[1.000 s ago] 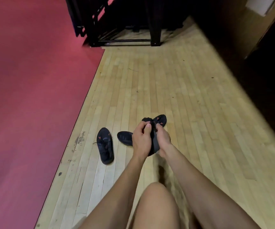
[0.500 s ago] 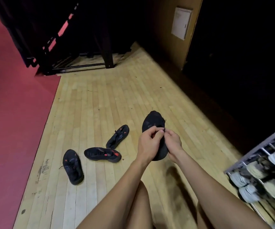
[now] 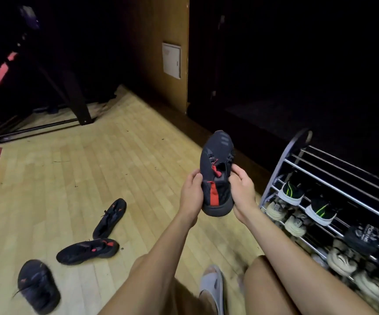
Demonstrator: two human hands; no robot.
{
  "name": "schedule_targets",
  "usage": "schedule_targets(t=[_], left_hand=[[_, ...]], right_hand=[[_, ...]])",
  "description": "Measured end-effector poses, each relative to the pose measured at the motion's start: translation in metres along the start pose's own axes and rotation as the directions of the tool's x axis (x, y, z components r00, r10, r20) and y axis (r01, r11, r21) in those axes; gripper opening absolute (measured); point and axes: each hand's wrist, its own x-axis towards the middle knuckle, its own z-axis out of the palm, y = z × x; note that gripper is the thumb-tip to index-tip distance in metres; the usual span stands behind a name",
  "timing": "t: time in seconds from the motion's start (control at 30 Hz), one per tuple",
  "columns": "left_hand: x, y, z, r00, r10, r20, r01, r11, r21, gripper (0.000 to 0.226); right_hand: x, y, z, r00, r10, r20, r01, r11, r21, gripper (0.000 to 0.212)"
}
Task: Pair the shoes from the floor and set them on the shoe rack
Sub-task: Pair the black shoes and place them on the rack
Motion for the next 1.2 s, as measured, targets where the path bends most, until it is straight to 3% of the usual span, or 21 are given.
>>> schedule_targets(t=[0.23,0.4,0.57,0.67,0.77,0.87,0.97,1.2], left_hand=[[0.015,0.001,0.078,0.991,-0.003,0.132,0.007,1.0,-0.027,0.035],[0.021,-0.011,0.134,0.981,-0.011,0.196,0.023,0.998,-0.058,0.064],[0.034,-0.014,0.188,0.941,0.007,0.337,-0.009,1.0,0.003,0.038],[0.05,-0.01,0.222,0.918,0.042,0.394,-0.089,0.991,0.104,0.044],[0.063,-0.008,0.254,0.906,0.029,0.421,-0.103,0.983,0.155,0.034],[0.087,-0.027,0.287,0.902,-0.072,0.426,0.021,0.992,0.123,0.046],[0.105,-0.04,0.308,0.883,-0.18,0.432,0.154,0.983,0.095,0.044],[0.134,-0.074,0.341,0.878,-0.212,0.43,0.204,0.977,0.063,0.036]], right_hand=[[0.023,-0.018,-0.059,0.983,-0.062,-0.173,0.067,0.998,0.02,0.041],[0.046,-0.019,-0.109,0.955,-0.076,-0.286,0.08,0.997,0.003,0.042],[0.069,-0.022,-0.15,0.918,-0.093,-0.386,0.097,0.995,-0.01,0.041],[0.093,-0.027,-0.175,0.877,-0.094,-0.471,0.12,0.992,0.025,0.037],[0.116,-0.035,-0.198,0.845,-0.077,-0.53,0.111,0.993,0.034,0.036],[0.14,-0.034,-0.219,0.824,-0.067,-0.563,0.116,0.992,0.051,0.034],[0.17,-0.027,-0.237,0.787,-0.019,-0.617,0.101,0.99,0.099,0.04],[0.223,-0.006,-0.266,0.732,0.057,-0.679,0.046,0.99,0.132,0.033]])
